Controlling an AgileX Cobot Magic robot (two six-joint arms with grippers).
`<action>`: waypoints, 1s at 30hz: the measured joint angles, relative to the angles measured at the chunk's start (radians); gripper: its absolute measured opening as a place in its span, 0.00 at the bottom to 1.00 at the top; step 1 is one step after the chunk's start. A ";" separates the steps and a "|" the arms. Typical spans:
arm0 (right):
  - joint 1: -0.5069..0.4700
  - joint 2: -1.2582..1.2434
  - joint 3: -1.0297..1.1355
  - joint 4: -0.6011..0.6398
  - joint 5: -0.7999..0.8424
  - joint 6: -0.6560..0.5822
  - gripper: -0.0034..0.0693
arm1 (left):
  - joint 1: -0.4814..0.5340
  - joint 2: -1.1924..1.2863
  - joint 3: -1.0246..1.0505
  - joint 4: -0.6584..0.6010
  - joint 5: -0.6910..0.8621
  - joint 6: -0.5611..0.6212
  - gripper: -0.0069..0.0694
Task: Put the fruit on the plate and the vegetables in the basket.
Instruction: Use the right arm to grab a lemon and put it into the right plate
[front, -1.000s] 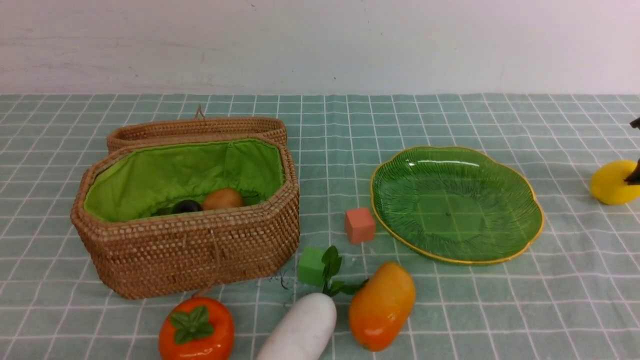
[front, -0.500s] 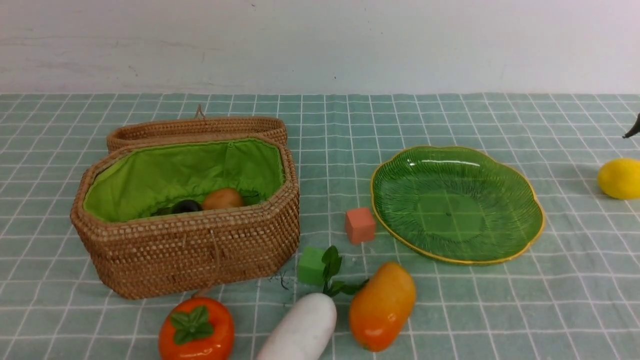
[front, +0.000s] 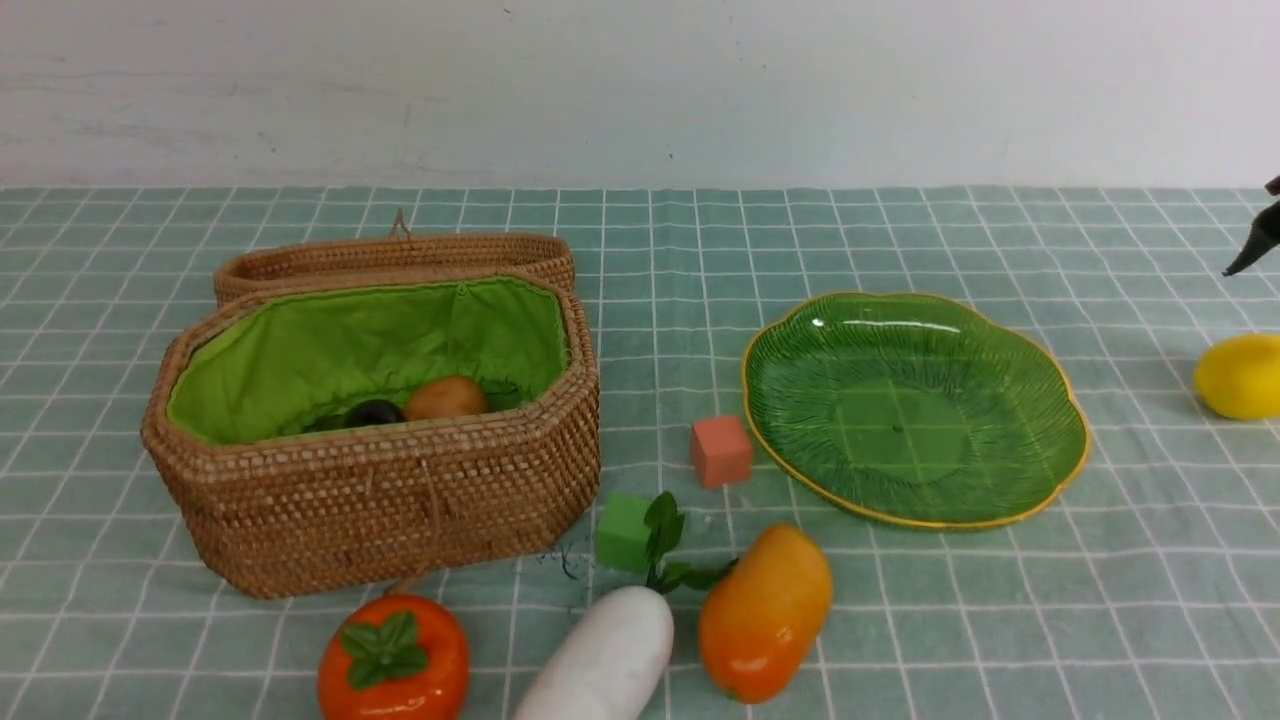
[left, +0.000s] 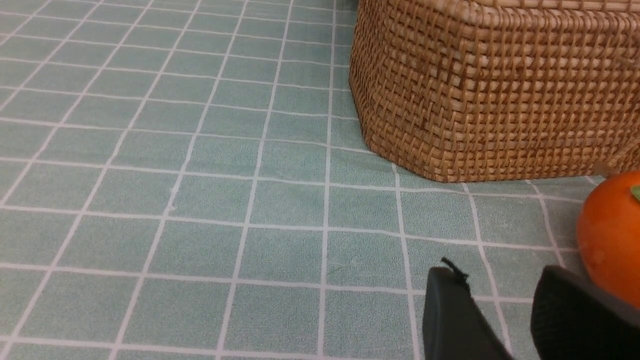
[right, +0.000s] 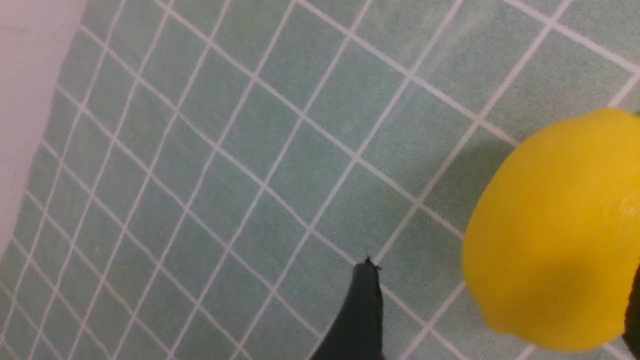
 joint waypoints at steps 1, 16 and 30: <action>0.000 0.015 -0.020 -0.022 0.013 0.040 0.94 | 0.000 0.000 0.000 0.000 0.000 0.000 0.40; 0.000 0.110 -0.065 -0.065 0.046 0.203 0.91 | 0.000 0.000 0.000 0.000 0.000 0.000 0.40; 0.001 0.148 -0.081 -0.060 0.010 0.070 0.86 | 0.000 0.000 0.000 0.000 0.000 0.000 0.40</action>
